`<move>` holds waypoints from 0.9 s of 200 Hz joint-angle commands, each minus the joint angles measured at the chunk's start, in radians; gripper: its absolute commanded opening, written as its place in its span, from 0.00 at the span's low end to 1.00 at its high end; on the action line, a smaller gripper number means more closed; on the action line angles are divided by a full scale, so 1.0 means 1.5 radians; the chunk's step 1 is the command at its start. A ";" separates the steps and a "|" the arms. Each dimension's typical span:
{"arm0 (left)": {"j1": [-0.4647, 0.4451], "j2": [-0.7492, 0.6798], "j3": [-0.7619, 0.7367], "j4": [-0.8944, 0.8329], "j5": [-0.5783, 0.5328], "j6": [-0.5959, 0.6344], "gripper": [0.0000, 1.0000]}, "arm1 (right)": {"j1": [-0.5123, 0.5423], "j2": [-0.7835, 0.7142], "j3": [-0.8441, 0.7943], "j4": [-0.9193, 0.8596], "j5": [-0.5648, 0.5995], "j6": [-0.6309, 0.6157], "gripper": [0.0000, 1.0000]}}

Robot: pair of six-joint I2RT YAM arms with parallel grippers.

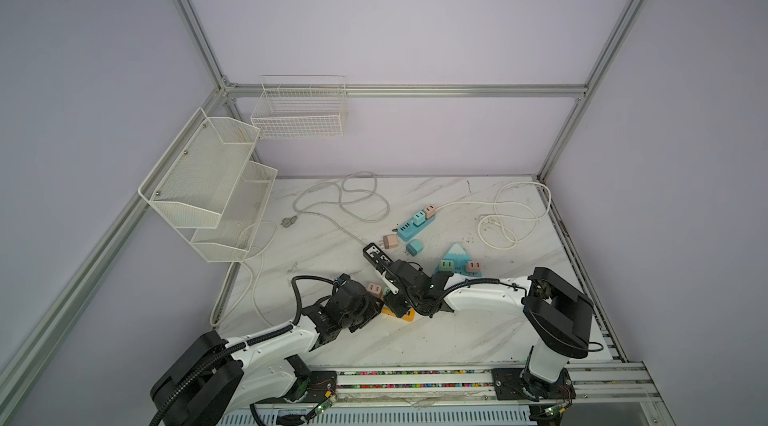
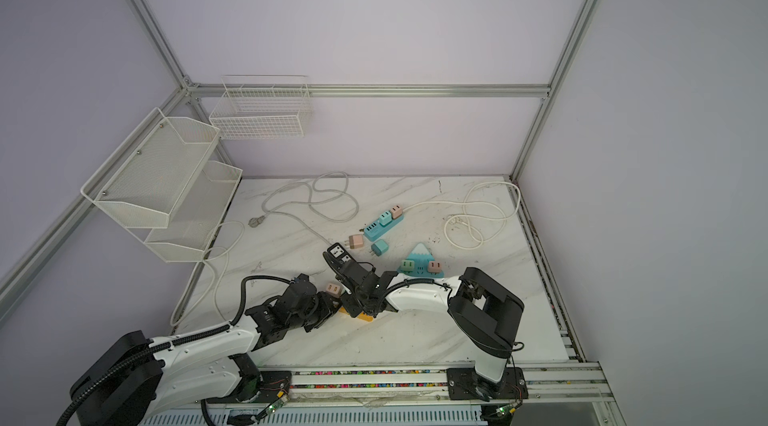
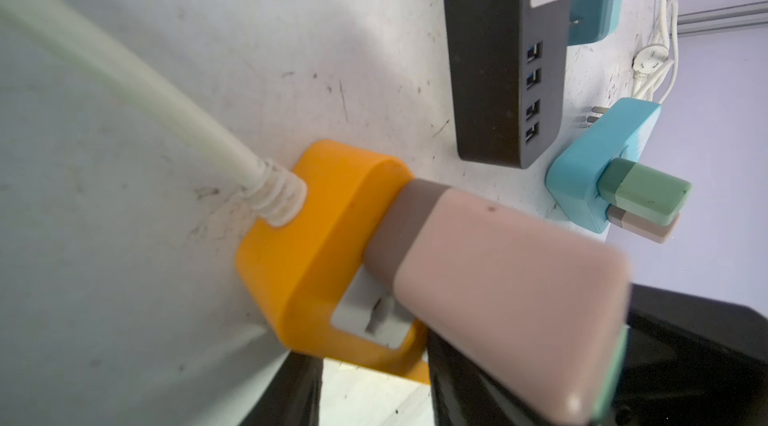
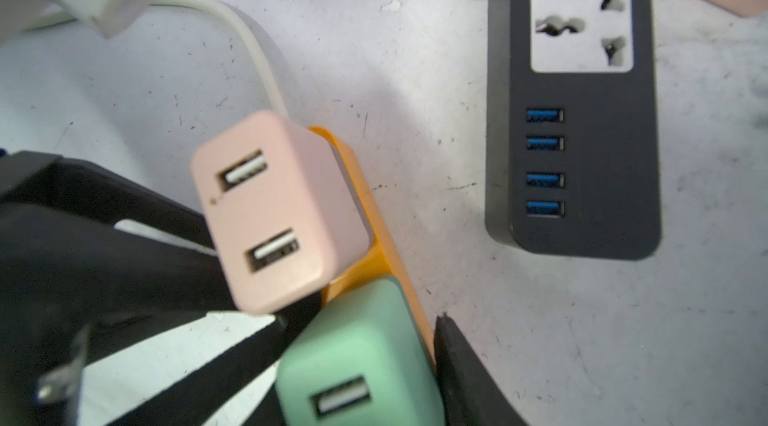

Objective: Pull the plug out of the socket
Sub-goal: 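Pull the mint-green adapter up with the right gripper while the left holds the strip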

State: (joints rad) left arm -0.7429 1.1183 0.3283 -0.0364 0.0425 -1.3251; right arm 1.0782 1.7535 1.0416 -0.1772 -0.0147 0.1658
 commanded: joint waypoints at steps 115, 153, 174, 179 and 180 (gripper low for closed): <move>-0.005 0.036 -0.023 -0.052 -0.031 0.008 0.39 | 0.015 0.037 0.020 -0.018 0.004 0.012 0.30; -0.005 0.048 -0.023 -0.050 -0.013 0.010 0.38 | 0.014 0.036 0.011 -0.009 0.003 0.002 0.27; -0.005 0.052 -0.033 -0.051 -0.018 0.005 0.39 | 0.014 0.028 0.006 0.001 -0.001 -0.009 0.25; -0.005 0.052 -0.033 -0.054 -0.020 0.003 0.39 | 0.014 0.025 0.004 0.007 -0.007 -0.012 0.24; -0.005 0.052 -0.033 -0.054 -0.020 0.003 0.39 | 0.014 0.025 0.004 0.008 -0.010 -0.012 0.24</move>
State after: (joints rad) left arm -0.7471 1.1542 0.3286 0.0013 0.0212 -1.3247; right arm 1.0878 1.7729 1.0748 -0.2050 0.0105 0.1249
